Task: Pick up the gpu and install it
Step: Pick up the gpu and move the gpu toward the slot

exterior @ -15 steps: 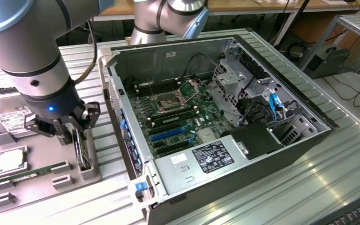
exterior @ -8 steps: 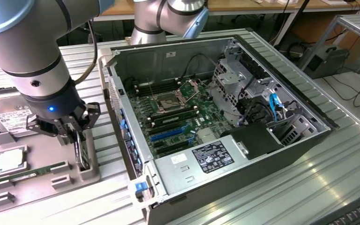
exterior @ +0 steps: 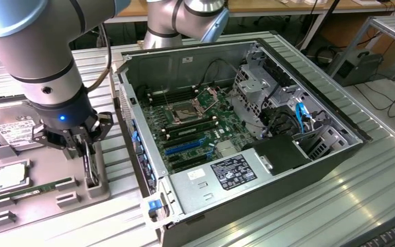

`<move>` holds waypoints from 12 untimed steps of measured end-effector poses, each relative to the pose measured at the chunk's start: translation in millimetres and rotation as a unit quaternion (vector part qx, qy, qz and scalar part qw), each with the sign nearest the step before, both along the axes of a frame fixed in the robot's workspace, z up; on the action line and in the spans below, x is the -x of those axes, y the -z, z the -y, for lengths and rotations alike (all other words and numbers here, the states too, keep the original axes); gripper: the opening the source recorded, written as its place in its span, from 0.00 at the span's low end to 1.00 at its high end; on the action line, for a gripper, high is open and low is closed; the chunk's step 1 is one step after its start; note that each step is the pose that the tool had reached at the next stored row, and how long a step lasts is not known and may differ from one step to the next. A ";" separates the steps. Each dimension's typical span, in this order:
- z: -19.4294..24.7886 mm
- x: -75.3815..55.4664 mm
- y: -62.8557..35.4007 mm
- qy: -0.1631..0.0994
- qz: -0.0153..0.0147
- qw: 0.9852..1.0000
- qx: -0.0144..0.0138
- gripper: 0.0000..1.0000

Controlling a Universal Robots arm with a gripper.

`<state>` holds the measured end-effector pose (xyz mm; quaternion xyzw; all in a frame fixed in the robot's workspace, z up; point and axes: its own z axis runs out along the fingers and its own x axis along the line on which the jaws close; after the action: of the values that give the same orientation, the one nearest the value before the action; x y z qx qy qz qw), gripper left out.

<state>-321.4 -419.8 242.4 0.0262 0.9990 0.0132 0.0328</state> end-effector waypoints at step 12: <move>0.0 -0.8 -10.5 -0.033 -0.001 0.999 0.000 0.26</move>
<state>-320.6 -419.8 252.9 -0.0063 0.9994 0.0140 0.0311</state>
